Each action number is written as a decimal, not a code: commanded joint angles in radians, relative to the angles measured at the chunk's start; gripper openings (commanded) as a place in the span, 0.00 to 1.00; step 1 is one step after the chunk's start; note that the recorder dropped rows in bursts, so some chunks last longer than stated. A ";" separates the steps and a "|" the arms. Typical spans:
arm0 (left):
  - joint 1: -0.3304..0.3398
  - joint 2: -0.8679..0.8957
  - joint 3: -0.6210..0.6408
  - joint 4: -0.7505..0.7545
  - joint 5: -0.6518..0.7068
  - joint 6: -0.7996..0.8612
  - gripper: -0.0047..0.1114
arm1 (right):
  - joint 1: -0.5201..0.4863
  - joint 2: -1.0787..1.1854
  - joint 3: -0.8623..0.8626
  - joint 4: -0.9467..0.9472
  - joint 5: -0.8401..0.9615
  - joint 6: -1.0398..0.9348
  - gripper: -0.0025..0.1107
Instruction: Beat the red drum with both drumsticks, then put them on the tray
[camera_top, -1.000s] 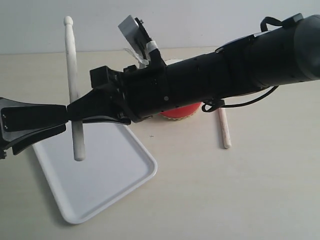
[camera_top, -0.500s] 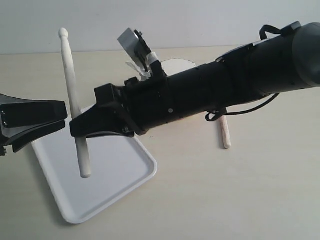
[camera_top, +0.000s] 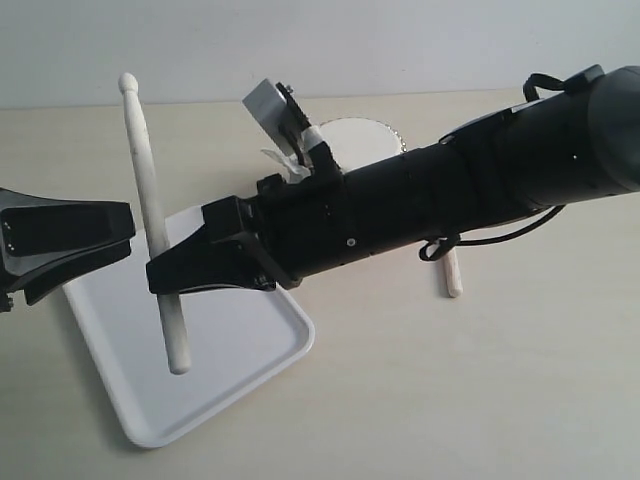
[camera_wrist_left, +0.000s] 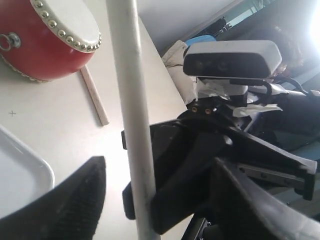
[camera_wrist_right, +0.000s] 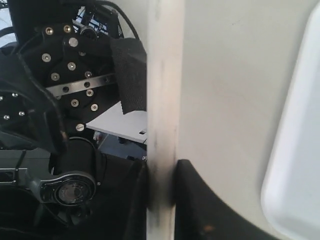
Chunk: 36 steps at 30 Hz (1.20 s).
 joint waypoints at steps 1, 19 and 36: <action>-0.002 0.001 0.002 -0.010 0.009 0.004 0.55 | 0.000 0.000 -0.030 0.010 0.033 -0.034 0.02; -0.002 0.001 0.002 -0.005 0.009 0.004 0.55 | 0.071 0.000 -0.039 0.010 -0.037 -0.041 0.02; -0.002 0.001 0.002 -0.005 0.009 -0.002 0.55 | 0.071 0.000 -0.039 0.010 -0.059 0.021 0.02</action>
